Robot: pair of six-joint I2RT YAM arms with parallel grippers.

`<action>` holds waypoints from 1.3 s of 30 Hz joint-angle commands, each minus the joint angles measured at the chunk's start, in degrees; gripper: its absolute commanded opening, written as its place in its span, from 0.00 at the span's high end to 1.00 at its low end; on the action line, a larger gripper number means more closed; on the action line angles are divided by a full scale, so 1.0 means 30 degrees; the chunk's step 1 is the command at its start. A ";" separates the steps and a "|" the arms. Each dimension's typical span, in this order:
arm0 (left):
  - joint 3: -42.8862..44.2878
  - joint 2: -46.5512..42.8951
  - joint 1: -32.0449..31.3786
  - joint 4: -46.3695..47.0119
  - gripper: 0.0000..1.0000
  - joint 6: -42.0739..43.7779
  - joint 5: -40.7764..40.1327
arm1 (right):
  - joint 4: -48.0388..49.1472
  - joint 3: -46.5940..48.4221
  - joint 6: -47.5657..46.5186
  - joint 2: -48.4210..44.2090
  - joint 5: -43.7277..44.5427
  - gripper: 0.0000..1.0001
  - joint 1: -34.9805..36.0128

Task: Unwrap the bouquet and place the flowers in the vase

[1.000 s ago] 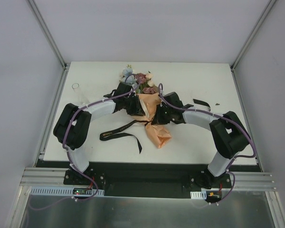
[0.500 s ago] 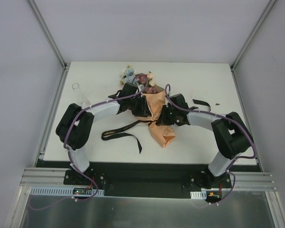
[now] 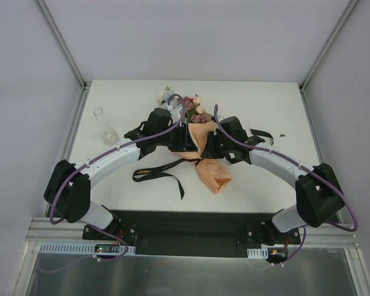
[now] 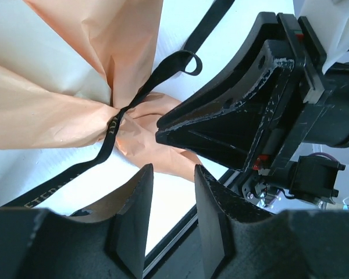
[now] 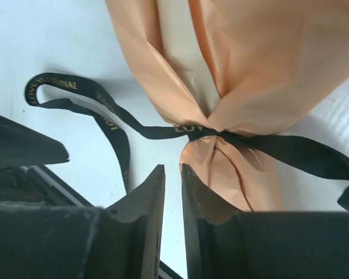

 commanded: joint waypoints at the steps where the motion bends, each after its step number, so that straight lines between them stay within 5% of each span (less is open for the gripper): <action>1: -0.0403 -0.0660 0.0063 0.0035 0.66 0.0119 -0.0028 | 0.1115 0.0269 0.0930 0.0195 -0.1842 0.81 -0.0015; 9: 0.0999 0.1974 -0.0432 -0.0024 0.79 0.0293 0.1994 | 0.2556 -0.1456 0.1664 0.2540 -0.2169 0.99 -0.0657; 23: 0.4370 0.6897 -0.2308 -0.2395 0.90 0.2636 -0.1927 | 0.5631 -0.3860 0.2777 0.2630 -0.3600 0.99 -0.2299; 30: 0.5951 0.7835 -0.2865 -0.3655 0.87 0.4072 -0.4888 | 0.6832 -0.4623 0.3246 0.2571 -0.4364 0.99 -0.2945; 39: 0.6569 0.8744 -0.3129 -0.4360 0.84 0.4571 -0.4276 | 0.7244 -0.4624 0.3510 0.2923 -0.4833 0.99 -0.3150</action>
